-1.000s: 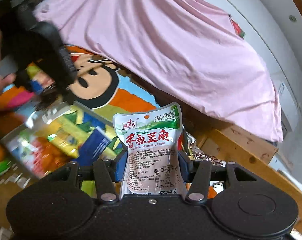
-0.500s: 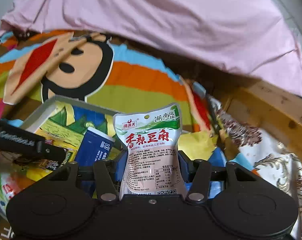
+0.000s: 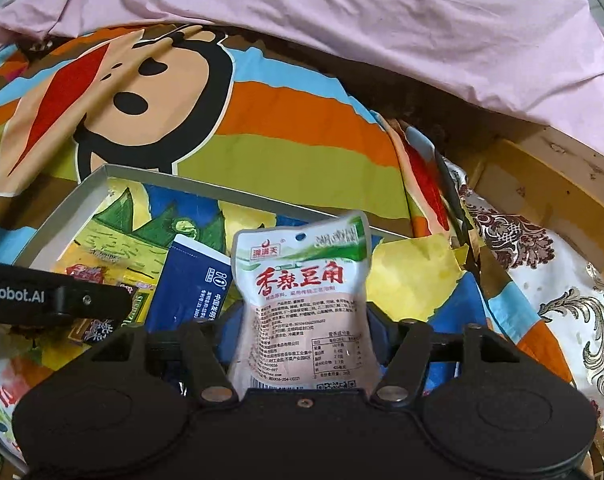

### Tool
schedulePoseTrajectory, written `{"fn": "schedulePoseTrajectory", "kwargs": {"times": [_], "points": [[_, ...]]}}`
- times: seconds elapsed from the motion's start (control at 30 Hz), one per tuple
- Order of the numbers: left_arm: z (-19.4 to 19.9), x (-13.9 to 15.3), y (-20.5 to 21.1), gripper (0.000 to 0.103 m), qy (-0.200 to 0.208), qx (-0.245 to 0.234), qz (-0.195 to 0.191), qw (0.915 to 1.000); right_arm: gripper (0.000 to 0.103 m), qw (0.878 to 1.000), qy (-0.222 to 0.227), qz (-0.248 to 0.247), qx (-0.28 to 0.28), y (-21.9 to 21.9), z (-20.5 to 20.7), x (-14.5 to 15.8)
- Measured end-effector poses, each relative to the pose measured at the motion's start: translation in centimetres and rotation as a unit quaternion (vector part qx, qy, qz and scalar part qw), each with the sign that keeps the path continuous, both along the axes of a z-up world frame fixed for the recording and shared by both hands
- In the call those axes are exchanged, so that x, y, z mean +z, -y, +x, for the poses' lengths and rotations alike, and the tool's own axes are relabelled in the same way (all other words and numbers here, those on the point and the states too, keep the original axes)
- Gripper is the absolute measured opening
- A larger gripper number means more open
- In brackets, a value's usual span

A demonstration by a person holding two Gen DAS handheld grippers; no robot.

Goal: Organize snacks
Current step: 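Lower the dried-meat packet into the tray with the left tool while the right tool releases the bean packet there, then lift both open tools up and away from the tray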

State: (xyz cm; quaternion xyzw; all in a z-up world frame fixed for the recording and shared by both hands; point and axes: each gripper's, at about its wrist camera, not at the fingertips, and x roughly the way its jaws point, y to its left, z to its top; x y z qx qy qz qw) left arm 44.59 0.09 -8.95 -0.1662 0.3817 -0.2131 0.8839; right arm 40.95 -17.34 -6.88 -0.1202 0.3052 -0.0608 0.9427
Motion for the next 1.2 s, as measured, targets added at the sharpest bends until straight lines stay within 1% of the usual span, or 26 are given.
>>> {"fn": "schedulePoseTrajectory", "kwargs": {"times": [0.03, 0.1, 0.13, 0.17, 0.2, 0.27, 0.37, 0.43, 0.53, 0.6, 0.7, 0.8, 0.97, 1.07, 1.2], "points": [[0.0, 0.1, 0.1, 0.062, 0.0, -0.003, -0.005, 1.0, 0.072, 1.0, 0.0, 0.0, 0.001, 0.2, -0.3, 0.3], [-0.3, 0.5, 0.3, 0.08, 0.0, -0.009, -0.015, 0.9998, 0.079, 1.0, 0.004, -0.01, 0.005, 0.7, -1.2, 1.0], [-0.5, 0.8, 0.4, 0.084, 0.004, -0.006, -0.011, 0.9999, 0.08, 1.0, 0.011, -0.014, 0.008, 0.9, -1.7, 1.5], [-0.8, 1.2, 0.5, 0.087, 0.013, -0.001, -0.003, 0.9999, 0.083, 1.0, 0.022, -0.015, 0.008, 1.2, -2.3, 2.0], [-1.1, 1.6, 0.7, 0.087, 0.02, -0.001, 0.005, 0.9998, 0.09, 0.999, 0.029, -0.013, 0.008, 1.6, -2.8, 2.6], [-1.6, 2.2, 0.7, 0.09, 0.023, 0.0, 0.012, 0.9997, 0.091, 0.999, 0.034, -0.007, 0.001, 2.1, -3.3, 3.4], [-2.4, 3.3, 0.0, 0.093, 0.02, 0.014, -0.003, 0.9997, 0.092, 0.999, 0.044, 0.009, -0.004, 2.7, -4.6, 4.9], [-3.1, 4.2, -0.4, 0.095, 0.023, 0.022, -0.007, 0.9995, 0.096, 0.998, 0.058, 0.01, -0.001, 3.0, -5.9, 6.1], [-4.7, 6.2, -0.7, 0.098, 0.041, 0.035, 0.002, 0.9985, 0.102, 0.996, 0.084, 0.013, 0.007, 3.2, -8.4, 7.8], [-6.0, 7.7, -1.0, 0.101, 0.054, 0.046, 0.009, 0.9974, 0.102, 0.995, 0.102, 0.021, 0.008, 3.3, -10.0, 8.9], [-8.5, 9.9, -1.4, 0.102, 0.074, 0.063, 0.018, 0.9951, 0.102, 0.991, 0.124, 0.043, 0.005, 3.5, -12.3, 10.5], [-11.2, 12.0, -1.9, 0.102, 0.095, 0.066, 0.036, 0.9926, 0.102, 0.988, 0.141, 0.065, 0.004, 3.6, -14.6, 11.8], [-16.2, 14.9, -3.0, 0.102, 0.138, 0.084, 0.071, 0.9843, 0.102, 0.983, 0.165, 0.084, 0.015, 3.2, -19.0, 13.7], [-19.5, 15.9, -3.6, 0.102, 0.156, 0.087, 0.095, 0.9794, 0.102, 0.977, 0.183, 0.104, 0.018, 3.1, -22.1, 14.5], [-23.4, 16.5, -4.0, 0.102, 0.173, 0.097, 0.13, 0.9715, 0.102, 0.974, 0.19, 0.121, 0.026, 3.1, -25.7, 14.9]]}}
